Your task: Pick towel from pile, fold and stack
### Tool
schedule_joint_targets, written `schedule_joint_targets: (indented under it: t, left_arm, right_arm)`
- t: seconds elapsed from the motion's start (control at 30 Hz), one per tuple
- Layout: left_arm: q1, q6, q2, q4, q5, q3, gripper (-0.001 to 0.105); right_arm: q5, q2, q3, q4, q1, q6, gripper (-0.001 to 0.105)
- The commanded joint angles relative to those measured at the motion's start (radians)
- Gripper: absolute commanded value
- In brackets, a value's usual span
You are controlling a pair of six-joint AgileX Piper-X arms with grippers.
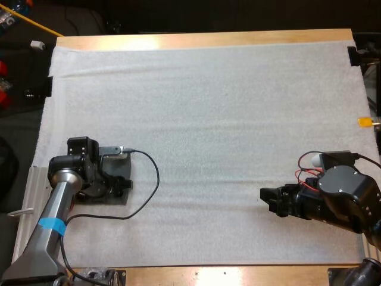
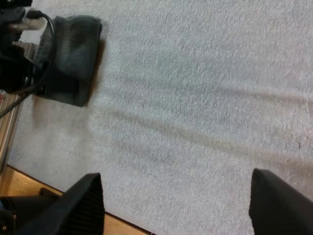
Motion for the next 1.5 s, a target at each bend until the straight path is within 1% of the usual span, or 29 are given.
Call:
schedule_joint_targets:
  t: [0.0,0.13,0.2,0.27,0.37,0.47,0.6,0.67,0.8,0.9,1.03,1.17,1.37,1.47]
  left_arm:
    - [-0.001,-0.012,-0.015,0.001,-0.007,-0.024,0.068]
    - [-0.001,-0.012,-0.017,-0.02,0.014,-0.071,0.068]
    - [-0.001,-0.012,-0.017,-0.067,0.027,-0.083,0.068]
    - [-0.001,-0.02,-0.017,-0.112,0.027,-0.083,0.068]
    - [-0.001,-0.056,0.001,-0.169,0.027,-0.083,0.068]
    - [-0.001,-0.066,0.049,-0.216,0.041,-0.083,0.068]
    - [-0.001,-0.124,0.132,-0.261,0.05,-0.083,0.068]
    - [-0.001,-0.127,0.171,-0.265,0.062,-0.085,0.068]
    - [-0.001,-0.155,0.221,-0.263,0.13,-0.097,0.068]
    - [-0.001,-0.166,0.218,-0.242,0.14,-0.124,0.068]
    - [-0.001,-0.164,0.192,-0.168,0.14,-0.188,0.068]
    - [-0.001,-0.156,0.112,-0.117,0.14,-0.243,0.068]
    - [-0.001,-0.127,-0.053,-0.079,0.14,-0.257,0.068]
    - [-0.001,-0.09,-0.139,-0.045,0.14,-0.257,0.068]
  right_arm:
    - [-0.009,-0.004,-0.006,0.001,-0.001,-0.011,0.062]
    - [-0.009,-0.004,-0.006,0.001,-0.001,-0.011,0.062]
    - [-0.009,-0.004,-0.006,0.001,-0.001,-0.011,0.062]
    - [-0.009,-0.004,-0.006,0.001,-0.001,-0.011,0.062]
    - [-0.009,-0.004,-0.006,0.001,-0.001,-0.011,0.062]
    - [-0.009,-0.004,-0.006,0.001,-0.001,-0.01,0.062]
    - [-0.009,-0.004,-0.006,0.001,-0.001,0.012,0.062]
    - [-0.009,-0.004,-0.006,0.001,-0.001,0.027,0.062]
    - [-0.009,-0.004,-0.006,0.001,-0.001,0.029,0.062]
    - [-0.007,-0.004,-0.006,0.001,-0.001,0.029,0.062]
    - [-0.002,-0.004,-0.006,0.001,-0.001,0.029,0.062]
    - [-0.002,-0.004,-0.006,-0.007,-0.001,0.029,0.062]
    - [-0.002,-0.004,-0.006,-0.007,-0.001,0.027,0.062]
    - [-0.002,-0.004,-0.006,-0.014,-0.001,0.027,0.062]
